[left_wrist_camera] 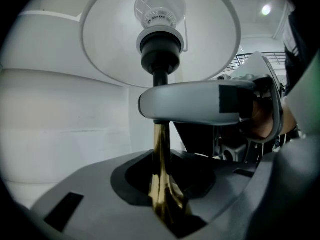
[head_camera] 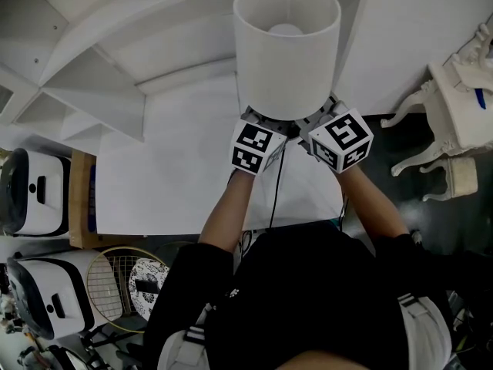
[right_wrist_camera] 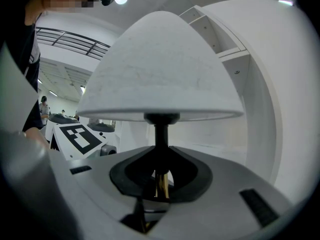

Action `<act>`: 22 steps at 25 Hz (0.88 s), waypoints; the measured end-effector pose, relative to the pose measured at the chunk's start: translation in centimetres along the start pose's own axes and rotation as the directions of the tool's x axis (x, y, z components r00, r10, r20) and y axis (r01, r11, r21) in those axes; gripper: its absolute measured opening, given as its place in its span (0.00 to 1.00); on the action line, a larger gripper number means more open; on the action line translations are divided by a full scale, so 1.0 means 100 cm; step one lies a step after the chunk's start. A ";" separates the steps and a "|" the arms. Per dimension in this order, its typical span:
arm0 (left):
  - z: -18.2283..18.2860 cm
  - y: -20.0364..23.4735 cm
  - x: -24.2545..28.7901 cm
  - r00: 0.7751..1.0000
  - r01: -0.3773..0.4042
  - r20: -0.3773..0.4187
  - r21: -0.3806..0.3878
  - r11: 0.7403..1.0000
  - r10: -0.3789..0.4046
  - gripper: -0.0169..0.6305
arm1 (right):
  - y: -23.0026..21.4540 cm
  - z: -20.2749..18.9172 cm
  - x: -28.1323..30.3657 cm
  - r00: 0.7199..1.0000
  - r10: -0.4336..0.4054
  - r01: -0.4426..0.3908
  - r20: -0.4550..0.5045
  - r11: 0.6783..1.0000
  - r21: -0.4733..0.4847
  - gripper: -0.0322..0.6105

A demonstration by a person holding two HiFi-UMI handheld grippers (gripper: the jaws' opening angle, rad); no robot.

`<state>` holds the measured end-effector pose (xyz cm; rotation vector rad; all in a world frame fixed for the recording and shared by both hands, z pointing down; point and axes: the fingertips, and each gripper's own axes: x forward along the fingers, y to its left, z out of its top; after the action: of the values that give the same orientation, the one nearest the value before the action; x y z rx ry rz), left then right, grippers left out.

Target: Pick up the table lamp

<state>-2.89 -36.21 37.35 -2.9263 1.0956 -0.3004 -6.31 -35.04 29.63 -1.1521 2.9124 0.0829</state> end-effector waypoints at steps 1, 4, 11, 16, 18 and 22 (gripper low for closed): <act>0.000 -0.001 0.000 1.000 0.001 0.000 0.000 1.000 -0.001 0.18 | 0.000 0.000 0.000 1.000 -0.001 0.001 0.000 1.000 -0.001 0.18; 0.002 -0.002 0.000 1.000 0.003 0.000 0.000 1.000 -0.003 0.18 | 0.000 0.001 -0.001 1.000 -0.002 0.002 0.000 1.000 -0.003 0.18; 0.001 -0.004 0.000 1.000 0.003 0.000 0.000 1.000 -0.003 0.18 | 0.002 -0.001 -0.003 1.000 -0.008 0.008 -0.001 1.000 -0.010 0.18; -0.002 -0.009 -0.001 1.000 0.011 -0.013 0.006 1.000 -0.011 0.18 | 0.002 -0.003 -0.007 1.000 -0.014 0.014 -0.004 1.000 -0.007 0.18; 0.000 -0.009 -0.001 1.000 0.012 -0.004 0.004 1.000 -0.012 0.18 | 0.002 -0.002 -0.007 1.000 -0.020 0.020 -0.004 1.000 -0.003 0.18; 0.001 -0.008 -0.002 1.000 0.007 -0.001 -0.001 1.000 -0.007 0.18 | 0.003 -0.002 -0.006 1.000 -0.022 0.022 -0.006 1.000 -0.004 0.18</act>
<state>-2.48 -35.51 37.31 -2.9315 1.0864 -0.3012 -6.05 -34.44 29.84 -1.1860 2.9052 0.0848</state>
